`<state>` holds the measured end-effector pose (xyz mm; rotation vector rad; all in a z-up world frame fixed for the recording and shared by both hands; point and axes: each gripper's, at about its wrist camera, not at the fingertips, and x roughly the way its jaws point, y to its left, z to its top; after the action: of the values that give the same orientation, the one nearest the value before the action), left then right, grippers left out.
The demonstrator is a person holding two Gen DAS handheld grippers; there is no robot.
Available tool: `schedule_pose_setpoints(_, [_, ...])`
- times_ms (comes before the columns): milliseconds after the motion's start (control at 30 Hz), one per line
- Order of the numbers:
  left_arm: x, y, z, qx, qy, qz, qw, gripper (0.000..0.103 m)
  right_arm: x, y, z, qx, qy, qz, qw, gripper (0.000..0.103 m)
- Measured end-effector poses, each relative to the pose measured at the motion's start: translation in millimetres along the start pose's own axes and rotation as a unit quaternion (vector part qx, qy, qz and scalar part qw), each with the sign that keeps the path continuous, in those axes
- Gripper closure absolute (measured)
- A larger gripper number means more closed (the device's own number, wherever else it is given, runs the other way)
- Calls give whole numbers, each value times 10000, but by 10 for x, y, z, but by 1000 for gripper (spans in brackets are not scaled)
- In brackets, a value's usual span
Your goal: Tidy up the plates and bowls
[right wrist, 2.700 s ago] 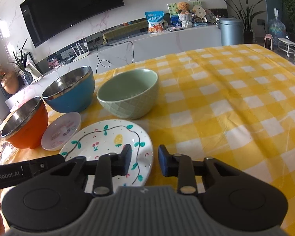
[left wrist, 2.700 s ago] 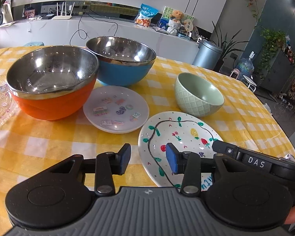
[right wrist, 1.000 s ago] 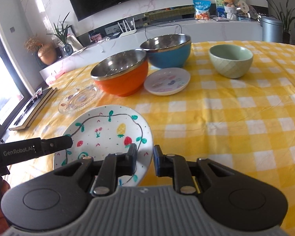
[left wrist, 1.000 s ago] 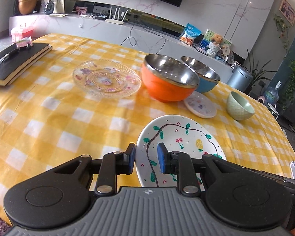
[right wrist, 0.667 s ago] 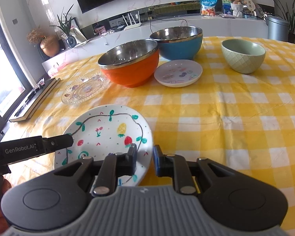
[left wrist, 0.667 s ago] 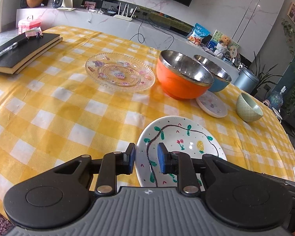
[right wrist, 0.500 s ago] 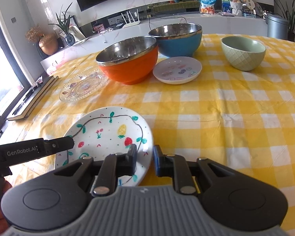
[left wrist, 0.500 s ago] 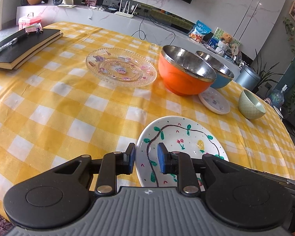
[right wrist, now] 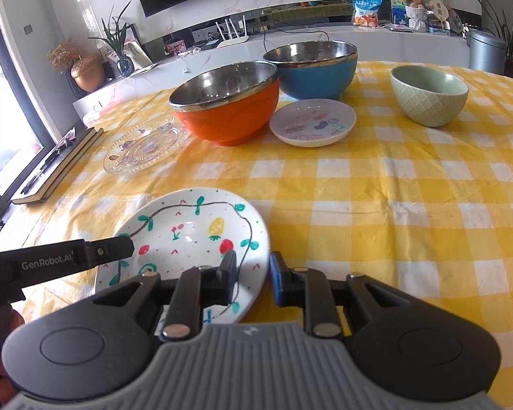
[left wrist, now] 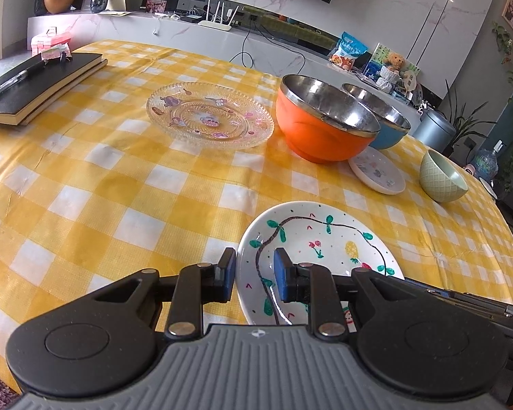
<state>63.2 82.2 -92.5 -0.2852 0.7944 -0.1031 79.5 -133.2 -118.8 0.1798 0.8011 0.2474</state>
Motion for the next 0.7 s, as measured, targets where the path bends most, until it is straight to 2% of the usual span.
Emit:
schedule_pose_setpoints(100, [-34, -13, 1, 12, -95, 12, 10000, 75, -22, 19, -5, -67, -52, -25, 10000, 75])
schedule_pose_setpoints(200, [-82, -33, 17, 82, -211, 27, 9997, 67, -80, 43, 10, -173, -193, -20, 9997, 66])
schedule_pose_setpoints(267, [-119, -41, 34, 97, -289, 56, 9995, 60, -127, 53, 33, -211, -305, -36, 9993, 52])
schedule_pose_setpoints(433, [-204, -73, 96, 168, -410, 135, 9989, 54, -246, 130, 79, -462, -643, -417, 9960, 30])
schedule_pose_setpoints(533, [-243, -67, 144, 181, -474, 168, 9986, 54, -306, 163, 119, -605, -869, -477, 9932, 29])
schedule_pose_setpoints(700, [-291, 7, 278, 67, -574, 226, 9981, 52, -353, 173, 254, -401, -1203, -438, 9910, 26])
